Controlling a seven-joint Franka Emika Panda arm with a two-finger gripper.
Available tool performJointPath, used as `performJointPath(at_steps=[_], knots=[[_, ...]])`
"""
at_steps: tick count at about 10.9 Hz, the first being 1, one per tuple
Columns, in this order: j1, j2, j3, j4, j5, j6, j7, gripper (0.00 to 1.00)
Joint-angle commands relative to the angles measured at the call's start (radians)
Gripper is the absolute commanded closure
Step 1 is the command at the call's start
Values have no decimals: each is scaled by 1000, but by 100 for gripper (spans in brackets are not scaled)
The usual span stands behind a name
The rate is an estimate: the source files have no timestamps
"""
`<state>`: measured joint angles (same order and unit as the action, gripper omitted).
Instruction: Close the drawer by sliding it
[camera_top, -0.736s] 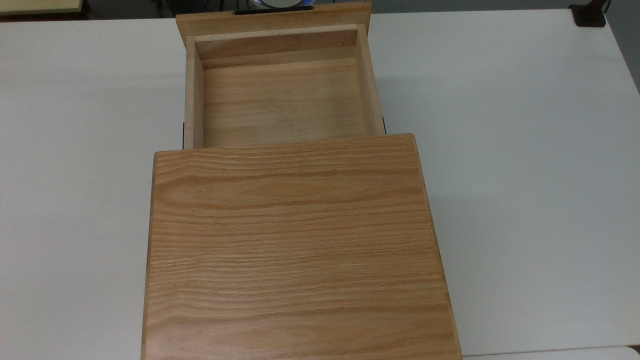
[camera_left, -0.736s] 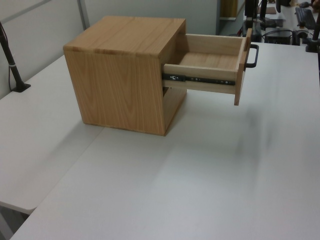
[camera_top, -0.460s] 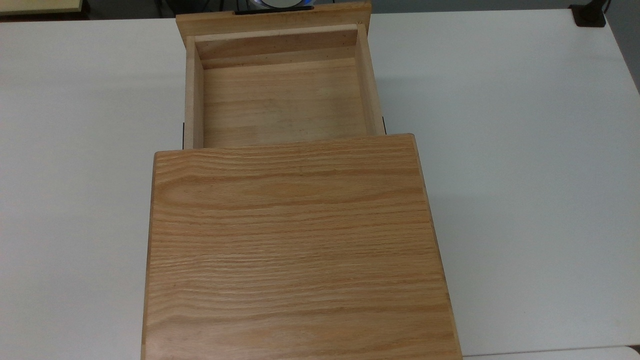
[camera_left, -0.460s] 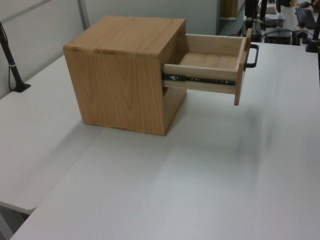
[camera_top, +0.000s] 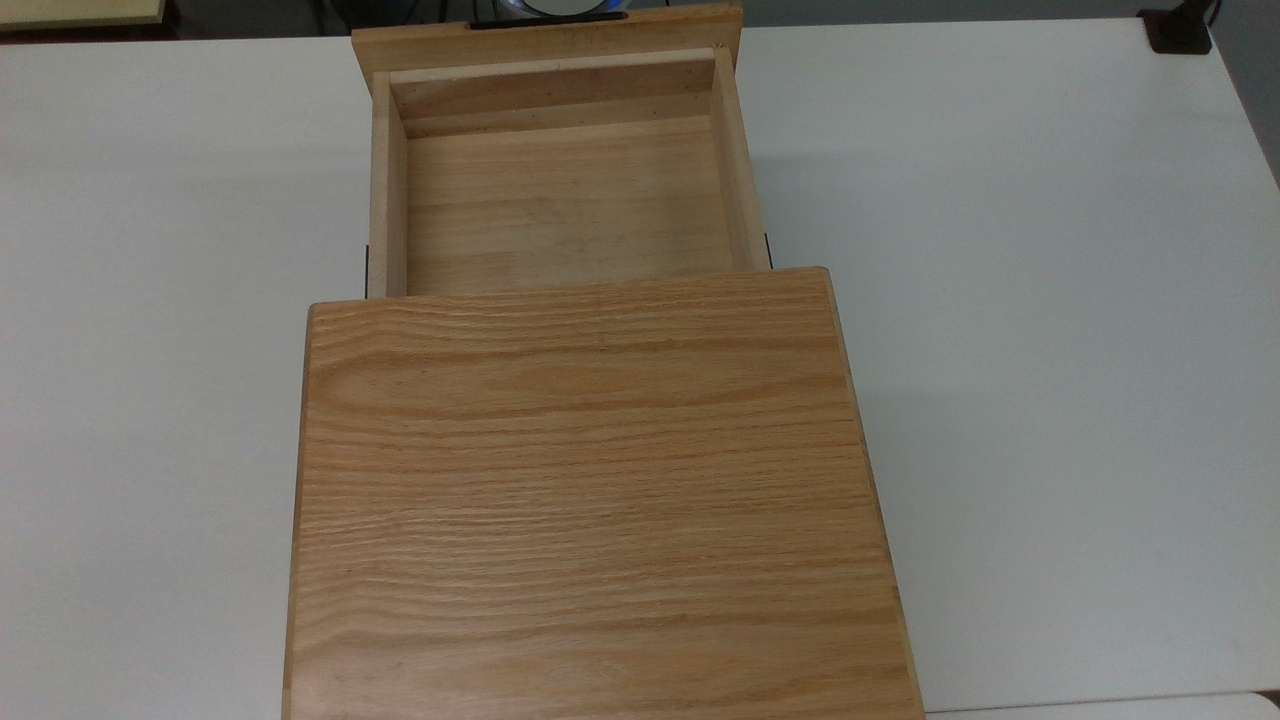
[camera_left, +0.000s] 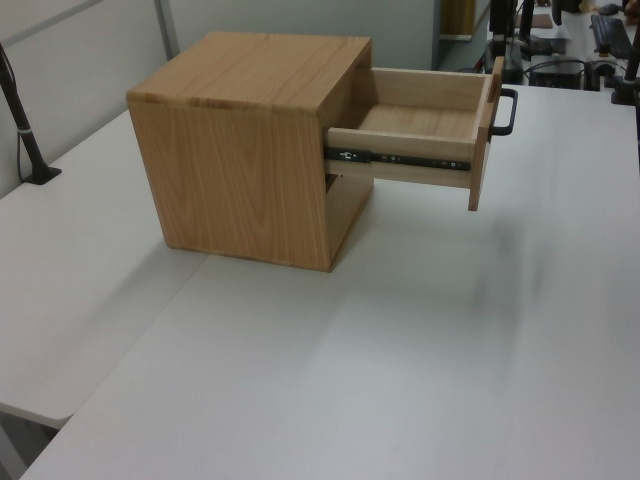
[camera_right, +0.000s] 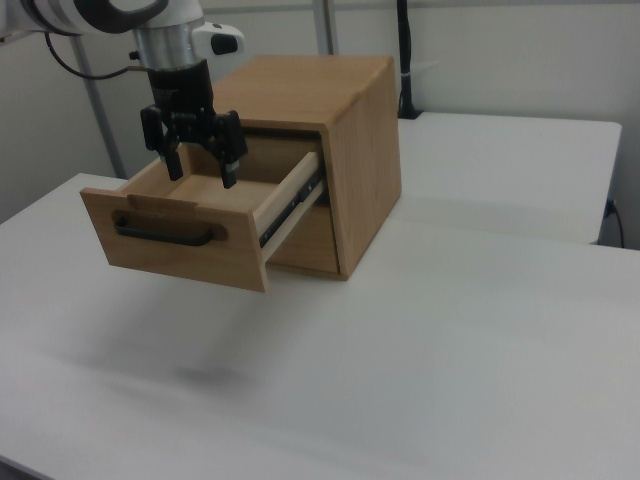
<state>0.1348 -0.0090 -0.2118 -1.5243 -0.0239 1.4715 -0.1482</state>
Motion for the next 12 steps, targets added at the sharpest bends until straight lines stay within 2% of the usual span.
performJointPath(at_steps=[1,4,7,10,11,12], knots=[[0,0,-1,16,-7,-33,-7,0],[-1,0,-1,12,-4,-33,-5,0],[5,-49,-1,-39,-2,-33,-7,8],[35,-166,0,-160,-1,-39,-14,31],[48,-189,0,-187,-1,-72,-14,41],[64,-206,0,-223,1,-101,-14,57]])
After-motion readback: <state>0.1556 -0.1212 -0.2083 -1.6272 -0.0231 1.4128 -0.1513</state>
